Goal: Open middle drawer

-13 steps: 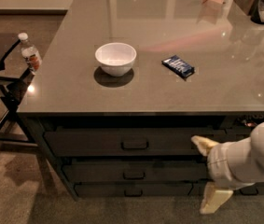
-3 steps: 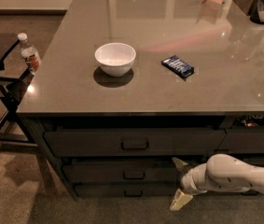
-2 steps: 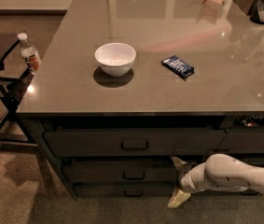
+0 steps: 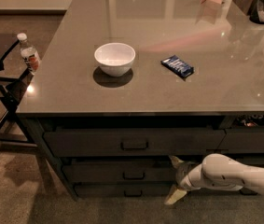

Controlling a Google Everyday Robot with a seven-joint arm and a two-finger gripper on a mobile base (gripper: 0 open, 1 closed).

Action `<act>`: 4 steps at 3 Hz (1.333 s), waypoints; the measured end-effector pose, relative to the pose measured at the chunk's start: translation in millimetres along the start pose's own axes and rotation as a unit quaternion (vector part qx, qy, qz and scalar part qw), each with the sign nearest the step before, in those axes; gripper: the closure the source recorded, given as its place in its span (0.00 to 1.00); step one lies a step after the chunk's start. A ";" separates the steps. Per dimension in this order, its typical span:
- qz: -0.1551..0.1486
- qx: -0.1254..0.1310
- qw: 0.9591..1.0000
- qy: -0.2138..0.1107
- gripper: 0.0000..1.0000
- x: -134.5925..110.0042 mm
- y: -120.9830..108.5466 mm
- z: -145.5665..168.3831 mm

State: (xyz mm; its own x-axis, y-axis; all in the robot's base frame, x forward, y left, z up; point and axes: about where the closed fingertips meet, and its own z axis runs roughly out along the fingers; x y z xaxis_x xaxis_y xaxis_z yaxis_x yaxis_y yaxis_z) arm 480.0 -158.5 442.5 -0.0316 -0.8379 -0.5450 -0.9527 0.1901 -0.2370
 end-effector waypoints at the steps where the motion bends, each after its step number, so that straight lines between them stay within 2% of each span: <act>1: 0.004 0.007 1.000 -0.002 0.00 4.5 -1.9 10.6; 2: 0.004 0.017 1.000 -0.006 0.00 4.4 -3.1 20.4; 4: 0.004 0.053 0.998 -0.018 0.00 -1.0 -20.9 23.8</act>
Offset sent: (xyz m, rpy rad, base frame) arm 0.0157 0.0091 -0.0256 0.0184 -0.0531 -0.0384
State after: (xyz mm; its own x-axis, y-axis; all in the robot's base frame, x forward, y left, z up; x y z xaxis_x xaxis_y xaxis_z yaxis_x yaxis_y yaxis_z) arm 507.1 -149.5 428.9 -0.0265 -0.8171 -0.5759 -0.9148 0.2521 -0.3156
